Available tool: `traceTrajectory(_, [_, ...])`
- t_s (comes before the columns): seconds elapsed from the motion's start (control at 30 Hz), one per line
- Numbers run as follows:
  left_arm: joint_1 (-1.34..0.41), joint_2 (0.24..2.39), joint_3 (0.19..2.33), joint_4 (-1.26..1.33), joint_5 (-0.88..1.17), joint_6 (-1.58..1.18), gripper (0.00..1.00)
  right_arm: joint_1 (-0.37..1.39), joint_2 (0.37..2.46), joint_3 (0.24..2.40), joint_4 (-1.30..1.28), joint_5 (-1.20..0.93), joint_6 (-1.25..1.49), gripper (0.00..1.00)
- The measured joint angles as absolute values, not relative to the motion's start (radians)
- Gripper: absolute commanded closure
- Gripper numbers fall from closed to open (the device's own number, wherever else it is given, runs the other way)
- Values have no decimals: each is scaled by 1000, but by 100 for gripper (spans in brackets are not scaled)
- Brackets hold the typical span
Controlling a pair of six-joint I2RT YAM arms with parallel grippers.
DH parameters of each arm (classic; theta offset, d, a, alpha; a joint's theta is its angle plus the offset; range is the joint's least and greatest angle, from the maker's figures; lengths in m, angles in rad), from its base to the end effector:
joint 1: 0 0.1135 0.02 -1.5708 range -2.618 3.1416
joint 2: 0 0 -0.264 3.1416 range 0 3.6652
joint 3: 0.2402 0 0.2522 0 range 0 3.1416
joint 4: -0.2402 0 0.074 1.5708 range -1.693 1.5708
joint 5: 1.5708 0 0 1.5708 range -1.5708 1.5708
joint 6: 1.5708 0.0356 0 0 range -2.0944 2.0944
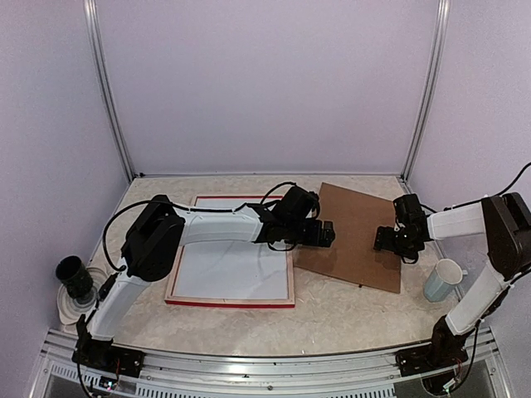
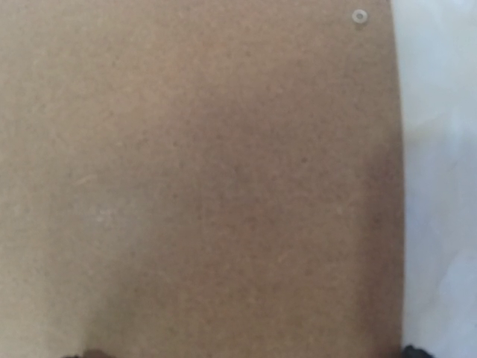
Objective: Put the photo into the frame
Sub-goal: Move the backboard to the center of the board.
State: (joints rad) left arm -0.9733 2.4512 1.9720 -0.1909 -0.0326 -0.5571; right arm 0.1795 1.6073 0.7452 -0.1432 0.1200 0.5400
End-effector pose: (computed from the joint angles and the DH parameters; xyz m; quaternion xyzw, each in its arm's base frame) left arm 0.3129 -0.4577 0.1539 0.1790 0.8822 -0.2909 0.3241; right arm 0.2893 0.0482 0.1381 0.1883 0.9400 0.0441 0.2809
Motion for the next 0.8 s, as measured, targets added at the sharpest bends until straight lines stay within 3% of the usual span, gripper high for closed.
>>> traceTrajectory(0.33, [-980,2394,1917,-186,-35,-564,1,182,1607,745,-130,101,538,8])
traceTrajectory(0.8, [-1016,2167,1620,-160,-143,-627,1,281,1607,745,-102,43,551,8])
